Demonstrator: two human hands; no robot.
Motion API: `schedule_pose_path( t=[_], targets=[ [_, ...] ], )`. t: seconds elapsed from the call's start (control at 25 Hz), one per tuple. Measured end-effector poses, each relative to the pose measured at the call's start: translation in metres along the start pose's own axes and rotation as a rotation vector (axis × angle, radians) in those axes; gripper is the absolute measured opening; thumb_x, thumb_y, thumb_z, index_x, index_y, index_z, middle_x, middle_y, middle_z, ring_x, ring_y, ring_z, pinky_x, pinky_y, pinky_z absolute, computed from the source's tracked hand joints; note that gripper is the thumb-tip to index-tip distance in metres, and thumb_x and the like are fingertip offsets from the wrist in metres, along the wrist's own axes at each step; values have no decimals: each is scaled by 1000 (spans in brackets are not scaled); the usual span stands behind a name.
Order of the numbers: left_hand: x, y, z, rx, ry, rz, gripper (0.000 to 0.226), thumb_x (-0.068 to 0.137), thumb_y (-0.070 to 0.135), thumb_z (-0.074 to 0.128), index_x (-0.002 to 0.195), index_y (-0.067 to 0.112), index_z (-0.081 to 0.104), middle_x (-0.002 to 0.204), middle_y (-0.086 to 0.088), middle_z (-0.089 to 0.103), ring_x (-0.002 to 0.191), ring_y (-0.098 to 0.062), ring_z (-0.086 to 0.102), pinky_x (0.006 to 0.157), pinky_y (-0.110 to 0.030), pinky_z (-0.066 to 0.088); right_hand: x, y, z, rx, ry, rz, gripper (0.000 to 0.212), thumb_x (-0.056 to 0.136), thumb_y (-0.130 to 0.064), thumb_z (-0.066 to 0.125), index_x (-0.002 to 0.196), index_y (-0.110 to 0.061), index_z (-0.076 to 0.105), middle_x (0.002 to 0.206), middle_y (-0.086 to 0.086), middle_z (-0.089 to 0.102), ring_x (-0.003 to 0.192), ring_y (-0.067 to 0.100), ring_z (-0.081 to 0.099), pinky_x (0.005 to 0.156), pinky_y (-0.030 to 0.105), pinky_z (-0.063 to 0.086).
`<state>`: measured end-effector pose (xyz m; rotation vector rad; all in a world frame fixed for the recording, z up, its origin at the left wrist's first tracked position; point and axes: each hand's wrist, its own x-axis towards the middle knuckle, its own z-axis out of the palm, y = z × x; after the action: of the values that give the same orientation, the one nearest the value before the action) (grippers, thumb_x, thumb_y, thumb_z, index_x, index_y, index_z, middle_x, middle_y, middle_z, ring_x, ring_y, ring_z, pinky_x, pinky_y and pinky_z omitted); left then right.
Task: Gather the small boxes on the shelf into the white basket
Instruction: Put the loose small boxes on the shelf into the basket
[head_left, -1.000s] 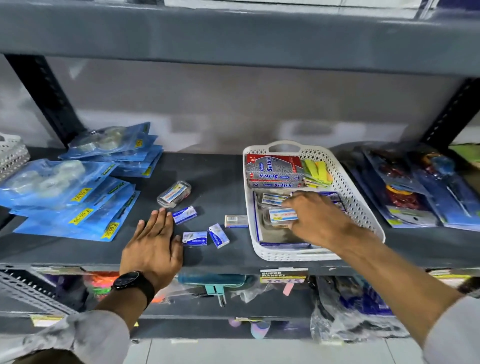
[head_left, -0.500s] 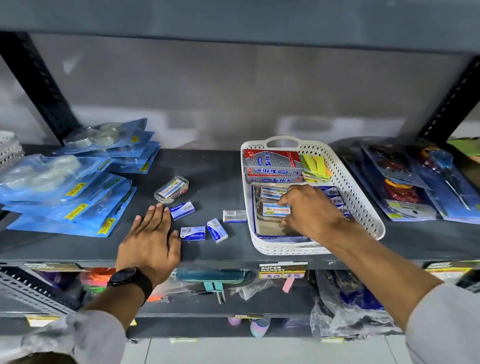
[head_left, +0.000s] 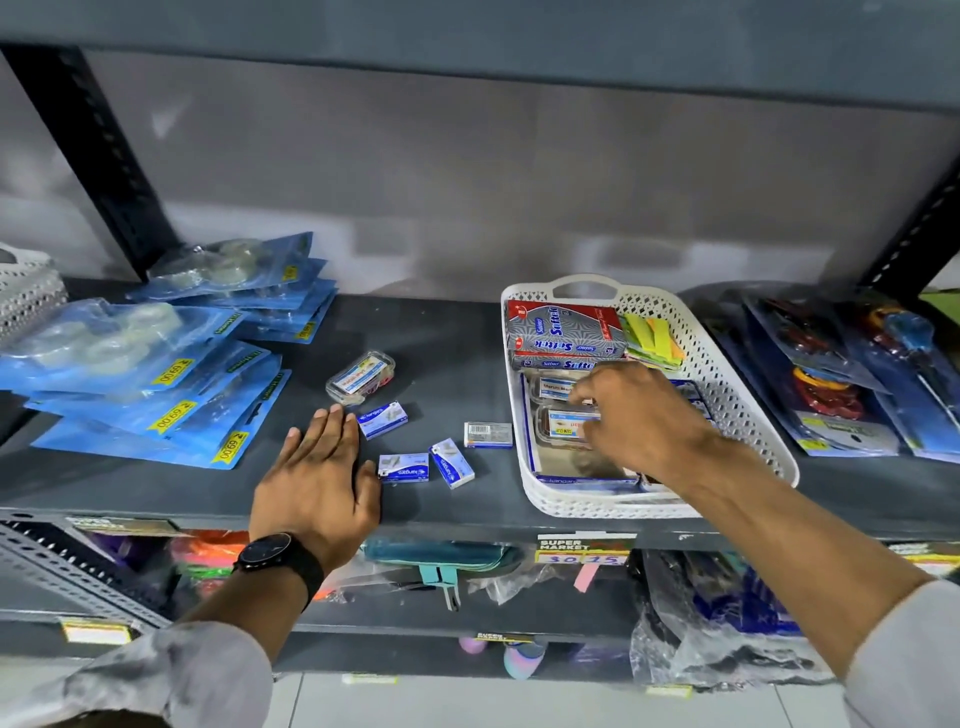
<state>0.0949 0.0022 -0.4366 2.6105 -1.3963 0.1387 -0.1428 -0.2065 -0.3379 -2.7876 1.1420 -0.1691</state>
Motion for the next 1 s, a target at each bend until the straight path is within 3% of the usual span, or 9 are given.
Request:
schedule_pose_path(
  t=[0.2, 0.32, 0.4, 0.52, 0.6, 0.68, 0.8, 0.88, 1.0],
  targets=[
    [0, 0, -2, -34, 1, -10, 73, 89, 44, 23, 149, 8, 43, 160, -12, 38, 151, -25, 31, 125, -45, 23, 37, -72, -4, 81, 222, -269, 30, 87, -17, 68, 116, -22, 75, 113, 3, 73, 102, 28, 68, 92, 41, 55],
    [0, -2, -1, -40, 0, -10, 70, 90, 43, 28, 149, 9, 43, 160, -11, 38, 151, -24, 31, 124, -45, 24, 75, -112, 12, 94, 144, -433, 38, 87, -8, 67, 123, -19, 72, 115, 5, 71, 106, 29, 66, 92, 41, 54],
    [1, -3, -1, -51, 1, -10, 68, 90, 42, 30, 149, 9, 44, 160, -11, 38, 150, -25, 32, 124, -45, 25, 98, -129, 28, 78, 25, -499, 53, 85, 1, 64, 134, -19, 65, 129, 5, 67, 117, 28, 62, 98, 42, 52],
    [1, -3, -1, -48, -12, -10, 69, 89, 42, 33, 149, 9, 43, 160, -11, 38, 151, -25, 30, 124, -46, 23, 124, -143, 53, 36, -99, -566, 76, 83, 11, 59, 151, -22, 47, 159, 3, 44, 144, 25, 43, 116, 40, 39],
    [2, -2, -1, -54, -9, -10, 70, 88, 42, 35, 149, 8, 43, 160, -11, 38, 151, -25, 30, 124, -45, 23, 134, -147, 66, 18, -133, -612, 78, 83, 12, 60, 152, -22, 45, 163, 2, 38, 148, 23, 37, 119, 38, 34],
    [2, -3, 0, -51, -7, -9, 70, 89, 42, 36, 149, 8, 43, 160, -11, 38, 152, -24, 28, 125, -45, 22, 140, -150, 74, 64, -146, -612, 71, 82, 9, 66, 146, -21, 54, 158, 4, 47, 144, 25, 44, 116, 39, 38],
    [2, -4, 1, -45, -6, -9, 71, 89, 43, 33, 150, 9, 42, 160, -11, 37, 152, -24, 28, 125, -44, 21, 141, -149, 76, 159, -89, -566, 50, 75, 3, 75, 119, -21, 72, 125, 3, 70, 113, 28, 65, 94, 44, 54],
    [2, -4, 3, -43, 4, -11, 71, 88, 44, 32, 149, 8, 44, 160, -11, 39, 152, -24, 29, 124, -45, 22, 136, -146, 73, 135, -53, -551, 38, 76, -2, 77, 109, -20, 72, 112, 1, 71, 100, 26, 66, 85, 44, 55],
    [1, -4, 3, -28, 2, 2, 71, 89, 44, 30, 150, 9, 42, 161, -11, 37, 152, -24, 28, 124, -45, 21, 124, -133, 56, 122, 23, -515, 32, 79, -11, 79, 108, -21, 71, 108, 0, 69, 100, 25, 63, 83, 40, 54]
  ],
)
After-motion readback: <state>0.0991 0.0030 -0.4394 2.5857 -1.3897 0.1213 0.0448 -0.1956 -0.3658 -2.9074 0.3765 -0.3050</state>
